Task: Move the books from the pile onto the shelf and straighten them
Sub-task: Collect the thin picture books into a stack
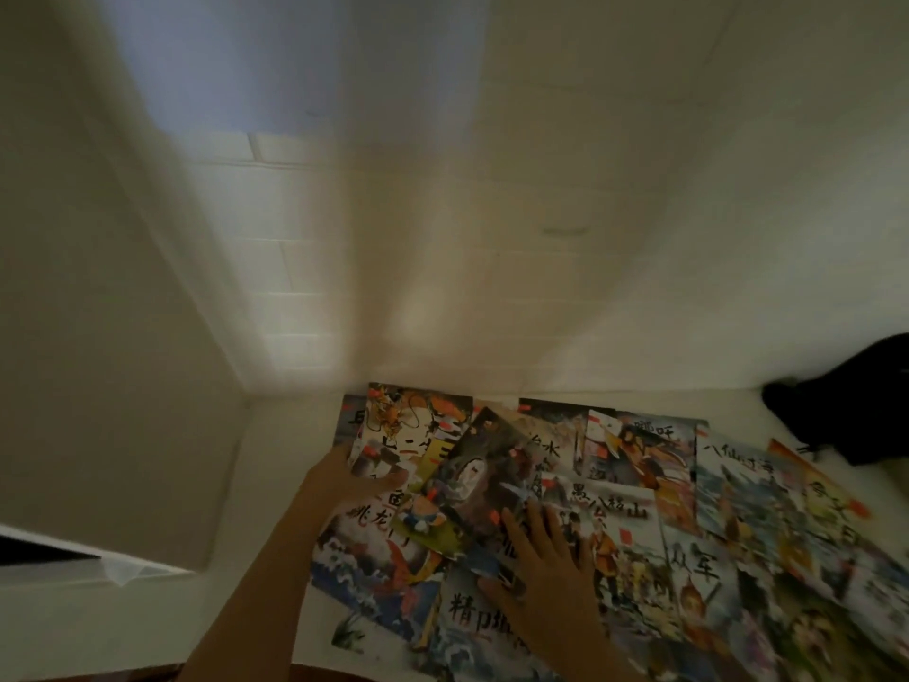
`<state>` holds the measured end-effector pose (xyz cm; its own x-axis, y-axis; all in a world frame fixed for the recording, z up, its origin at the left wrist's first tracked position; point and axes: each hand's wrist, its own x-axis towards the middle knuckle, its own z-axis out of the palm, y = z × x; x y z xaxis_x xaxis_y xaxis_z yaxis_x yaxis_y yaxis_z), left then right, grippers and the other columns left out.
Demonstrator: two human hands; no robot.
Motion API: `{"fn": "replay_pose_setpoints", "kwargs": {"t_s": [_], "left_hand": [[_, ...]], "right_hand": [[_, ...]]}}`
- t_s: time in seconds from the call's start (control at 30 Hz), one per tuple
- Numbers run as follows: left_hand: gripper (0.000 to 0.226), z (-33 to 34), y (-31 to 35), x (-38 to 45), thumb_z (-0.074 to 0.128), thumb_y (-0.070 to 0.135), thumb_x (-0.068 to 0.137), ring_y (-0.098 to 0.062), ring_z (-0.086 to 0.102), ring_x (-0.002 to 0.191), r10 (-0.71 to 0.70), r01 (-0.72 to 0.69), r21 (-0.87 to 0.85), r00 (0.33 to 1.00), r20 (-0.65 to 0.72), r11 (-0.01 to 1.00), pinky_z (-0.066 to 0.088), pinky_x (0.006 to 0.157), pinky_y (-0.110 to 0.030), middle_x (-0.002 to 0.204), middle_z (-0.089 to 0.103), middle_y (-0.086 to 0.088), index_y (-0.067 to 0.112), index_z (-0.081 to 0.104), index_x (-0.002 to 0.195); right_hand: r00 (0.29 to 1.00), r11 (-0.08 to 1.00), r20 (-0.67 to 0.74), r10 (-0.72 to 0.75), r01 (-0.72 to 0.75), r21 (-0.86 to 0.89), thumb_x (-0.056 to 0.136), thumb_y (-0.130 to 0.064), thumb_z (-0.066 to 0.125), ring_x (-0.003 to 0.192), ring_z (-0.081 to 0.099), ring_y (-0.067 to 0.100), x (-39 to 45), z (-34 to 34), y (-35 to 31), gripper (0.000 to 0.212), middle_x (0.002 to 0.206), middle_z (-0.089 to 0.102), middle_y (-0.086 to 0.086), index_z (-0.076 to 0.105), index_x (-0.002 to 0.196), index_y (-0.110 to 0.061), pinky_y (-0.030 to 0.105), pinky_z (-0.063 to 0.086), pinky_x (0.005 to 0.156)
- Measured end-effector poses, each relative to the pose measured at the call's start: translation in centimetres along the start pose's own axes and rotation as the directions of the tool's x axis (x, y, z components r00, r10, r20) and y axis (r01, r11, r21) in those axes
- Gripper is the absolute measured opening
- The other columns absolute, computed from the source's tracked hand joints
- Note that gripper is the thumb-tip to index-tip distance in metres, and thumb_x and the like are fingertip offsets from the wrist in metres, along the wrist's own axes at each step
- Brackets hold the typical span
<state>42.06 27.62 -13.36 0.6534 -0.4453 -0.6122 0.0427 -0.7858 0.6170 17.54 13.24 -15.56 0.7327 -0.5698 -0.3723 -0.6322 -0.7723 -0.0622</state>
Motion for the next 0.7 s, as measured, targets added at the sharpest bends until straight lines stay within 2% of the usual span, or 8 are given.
{"fn": "replay_pose_setpoints", "kwargs": {"t_s": [0.1,0.23,0.33,0.37,0.4,0.5,0.57,0.7], "left_hand": [[0.066,0.0,1.8,0.9,0.072,0.078,0.047,-0.019,0.062,0.096,0.064,-0.068,0.069,0.997,0.051,0.995,0.049,0.088,-0.034,0.110,0.067,-0.002,0.034,0.067,0.095],[0.059,2.1,1.9,0.9,0.076,0.070,0.055,-0.018,0.066,0.092,0.072,-0.069,0.061,0.996,-0.060,0.996,0.052,0.074,-0.026,0.089,0.068,0.007,0.025,0.067,0.091],[0.101,3.5,0.8,1.0,0.070,0.083,0.040,-0.025,0.064,0.103,0.094,-0.087,0.057,0.987,-0.129,0.995,0.054,0.086,-0.038,0.110,0.067,-0.003,0.016,0.061,0.116],[0.103,3.8,0.4,1.2,0.072,0.079,0.043,-0.027,0.061,0.107,0.102,-0.098,0.039,0.985,-0.142,0.994,0.052,0.091,-0.042,0.117,0.064,-0.005,0.014,0.058,0.121],[0.096,3.9,0.2,1.2,0.076,0.072,0.049,-0.028,0.059,0.109,0.100,-0.097,0.022,0.984,-0.151,0.995,0.051,0.092,-0.043,0.119,0.062,-0.005,0.013,0.056,0.122],[0.063,3.1,1.5,-1.0,0.082,0.050,0.064,-0.023,0.058,0.096,0.137,-0.143,-0.022,0.975,-0.176,0.990,0.048,0.081,-0.033,0.106,0.061,-0.004,0.011,0.057,0.107],[0.054,2.2,1.8,-1.7,0.082,0.040,0.070,-0.024,0.057,0.094,0.173,-0.179,-0.015,0.965,-0.199,0.984,0.044,0.076,-0.030,0.108,0.062,-0.007,0.014,0.056,0.110],[0.067,-1.2,2.8,-3.7,0.080,0.038,0.072,-0.031,0.058,0.111,0.294,-0.287,0.063,0.921,-0.254,0.956,0.040,0.083,-0.030,0.113,0.060,-0.005,0.012,0.052,0.127]], "right_hand": [[1.000,1.000,0.005,0.000,0.000,0.000,0.083,-0.082,0.013,0.129,0.052,0.026,0.1,0.2,0.2,0.080,0.141,0.053,0.001,0.049,0.137,-0.035,0.059,0.037,0.101],[0.999,0.999,0.037,-0.022,0.021,0.037,0.086,-0.078,0.015,0.138,0.032,0.022,-0.2,0.6,0.1,0.073,0.146,0.047,-0.001,0.034,0.143,-0.037,0.052,0.005,0.109],[0.996,0.998,0.063,-0.056,0.053,0.044,0.090,-0.072,0.014,0.140,0.030,0.024,-0.7,1.0,-0.3,0.067,0.148,0.044,-0.002,0.030,0.144,-0.037,0.052,0.003,0.110],[0.996,0.996,0.046,-0.077,0.075,0.040,0.090,-0.072,0.016,0.141,0.030,0.026,-0.8,0.9,-0.3,0.066,0.151,0.040,-0.002,0.029,0.145,-0.038,0.051,0.002,0.110],[0.993,0.993,0.041,-0.108,0.106,0.051,0.090,-0.072,0.019,0.144,0.027,0.027,-0.8,0.5,-0.2,0.065,0.155,0.031,-0.003,0.026,0.146,-0.041,0.050,0.000,0.112],[0.984,0.977,-0.093,-0.152,0.164,0.139,0.089,-0.073,0.016,0.147,-0.015,0.018,-0.8,0.3,1.6,0.066,0.157,-0.017,-0.014,0.000,0.148,-0.050,0.039,-0.013,0.117],[0.988,0.979,-0.149,-0.031,0.060,0.195,0.087,-0.073,0.009,0.145,-0.022,0.015,-1.0,0.4,3.2,0.072,0.155,-0.024,-0.014,-0.007,0.150,-0.042,0.040,-0.010,0.118],[0.999,0.945,0.036,0.012,-0.023,0.325,0.081,-0.078,0.009,0.147,-0.017,0.013,-1.5,-0.7,5.1,0.086,0.157,-0.021,-0.012,-0.008,0.152,-0.033,0.041,-0.008,0.119]]}}
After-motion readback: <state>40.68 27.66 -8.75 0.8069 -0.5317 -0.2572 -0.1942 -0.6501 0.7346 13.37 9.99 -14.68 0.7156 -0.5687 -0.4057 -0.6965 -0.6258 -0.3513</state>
